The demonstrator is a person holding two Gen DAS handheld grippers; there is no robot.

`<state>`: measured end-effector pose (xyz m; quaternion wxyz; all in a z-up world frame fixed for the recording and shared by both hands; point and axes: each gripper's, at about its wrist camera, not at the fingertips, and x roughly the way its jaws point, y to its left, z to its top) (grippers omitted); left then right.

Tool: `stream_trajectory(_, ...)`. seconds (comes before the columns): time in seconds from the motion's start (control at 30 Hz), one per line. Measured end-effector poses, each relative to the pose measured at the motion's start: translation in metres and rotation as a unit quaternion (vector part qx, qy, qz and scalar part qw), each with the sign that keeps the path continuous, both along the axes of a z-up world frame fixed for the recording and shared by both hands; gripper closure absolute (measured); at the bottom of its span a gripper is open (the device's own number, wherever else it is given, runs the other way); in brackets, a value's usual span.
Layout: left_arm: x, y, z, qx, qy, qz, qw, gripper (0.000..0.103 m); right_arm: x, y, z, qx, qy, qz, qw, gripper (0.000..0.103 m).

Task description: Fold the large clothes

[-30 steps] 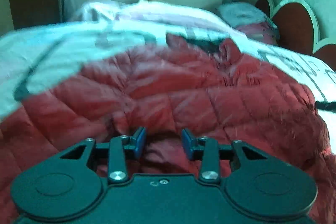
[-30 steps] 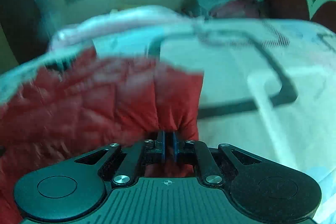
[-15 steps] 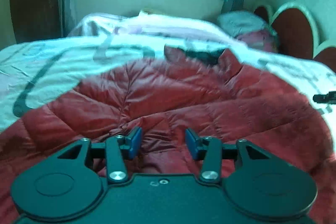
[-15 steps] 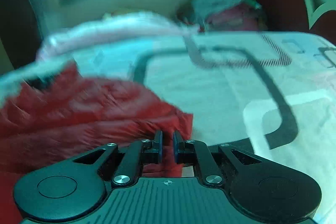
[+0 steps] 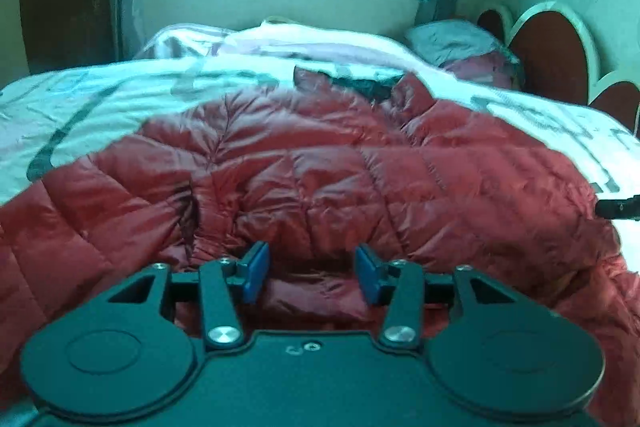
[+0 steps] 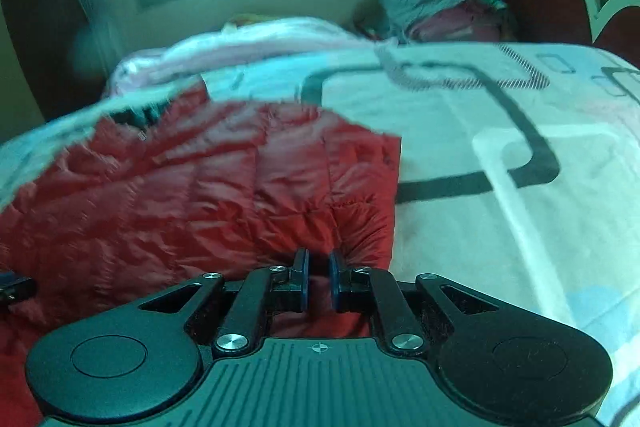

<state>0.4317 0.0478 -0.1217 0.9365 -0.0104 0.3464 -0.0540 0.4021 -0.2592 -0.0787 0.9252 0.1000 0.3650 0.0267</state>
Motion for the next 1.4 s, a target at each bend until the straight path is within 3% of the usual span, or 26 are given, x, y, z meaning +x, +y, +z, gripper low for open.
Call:
stream_trajectory(0.07, 0.002, -0.003, -0.009, 0.020, 0.024, -0.010, 0.9995, 0.055, -0.009, 0.002, -0.004, -0.010, 0.007, 0.003, 1.000, 0.094)
stream_trajectory(0.13, 0.001, -0.004, -0.010, 0.021, 0.024, -0.009, 0.9995, 0.054, -0.003, 0.005, -0.018, -0.017, 0.048, 0.007, 0.999, 0.094)
stream_trajectory(0.2, -0.001, -0.004, -0.003, 0.019, 0.022, -0.002, 0.9996, 0.046, -0.003, 0.008, -0.014, -0.022, 0.051, 0.007, 0.998, 0.094)
stream_trajectory(0.27, -0.012, 0.000, 0.006, 0.006, -0.002, 0.010, 0.9999, 0.024, -0.010, 0.006, -0.001, -0.011, 0.027, -0.001, 1.000, 0.094)
stream_trajectory(0.33, -0.023, 0.008, 0.011, -0.005, -0.008, 0.030, 0.9995, 0.019, -0.023, 0.004, 0.011, -0.006, 0.001, -0.015, 1.000, 0.094)
stream_trajectory(0.37, -0.030, 0.016, 0.013, -0.013, -0.005, 0.044, 0.9989, 0.020, -0.029, 0.003, 0.015, -0.005, -0.006, -0.019, 1.000, 0.082)
stream_trajectory(0.4, -0.036, 0.025, 0.013, -0.023, -0.004, 0.059, 0.9980, 0.021, -0.035, 0.003, 0.018, -0.006, -0.012, -0.025, 1.000, 0.037)
stream_trajectory(0.43, -0.044, 0.036, 0.014, -0.034, -0.003, 0.080, 0.9962, 0.026, -0.042, 0.003, 0.022, -0.010, -0.025, -0.033, 0.999, 0.014)
stream_trajectory(0.47, -0.054, 0.051, 0.014, -0.048, 0.000, 0.107, 0.9931, 0.032, -0.052, 0.003, 0.026, -0.011, -0.047, -0.030, 0.998, 0.005)
stream_trajectory(0.53, -0.072, 0.080, 0.014, -0.074, 0.004, 0.158, 0.9847, 0.036, -0.062, 0.003, 0.031, -0.002, -0.055, -0.019, 0.998, 0.009)
stream_trajectory(0.6, -0.096, 0.111, 0.014, -0.100, 0.001, 0.211, 0.9723, 0.037, -0.068, 0.004, 0.032, 0.009, -0.047, -0.011, 0.999, 0.031)
stream_trajectory(0.7, -0.131, 0.150, 0.014, -0.117, -0.004, 0.270, 0.9557, 0.037, -0.069, 0.006, 0.028, 0.018, -0.030, -0.010, 0.999, 0.051)
stream_trajectory(0.83, -0.172, 0.186, 0.011, -0.157, -0.006, 0.324, 0.9330, 0.038, -0.070, 0.010, 0.018, 0.027, -0.006, -0.016, 0.999, 0.051)
stream_trajectory(0.97, -0.208, 0.209, 0.004, -0.212, -0.020, 0.371, 0.9041, 0.038, -0.071, 0.011, 0.014, 0.033, -0.003, -0.016, 0.999, 0.051)
stream_trajectory(1.03, -0.220, 0.218, 0.000, -0.243, -0.031, 0.392, 0.8867, 0.039, -0.070, 0.013, 0.014, 0.036, -0.002, -0.013, 0.999, 0.051)
stream_trajectory(1.1, -0.228, 0.228, -0.004, -0.279, -0.046, 0.417, 0.8639, 0.042, -0.070, 0.014, 0.013, 0.036, -0.002, -0.012, 0.999, 0.051)
stream_trajectory(1.17, -0.230, 0.239, -0.004, -0.290, -0.062, 0.442, 0.8466, 0.042, -0.068, 0.013, 0.012, 0.035, 0.000, -0.017, 0.999, 0.051)
stream_trajectory(1.27, -0.229, 0.258, -0.005, -0.291, -0.081, 0.472, 0.8282, 0.042, -0.067, 0.009, 0.013, 0.025, 0.000, -0.036, 0.999, 0.051)
stream_trajectory(1.33, -0.228, 0.273, -0.006, -0.304, -0.096, 0.493, 0.8097, 0.043, -0.066, 0.004, 0.014, 0.019, 0.000, -0.048, 0.999, 0.051)
stream_trajectory(1.4, -0.223, 0.284, -0.005, -0.297, -0.097, 0.507, 0.8037, 0.050, -0.067, -0.003, 0.015, 0.015, 0.000, -0.056, 0.998, 0.051)
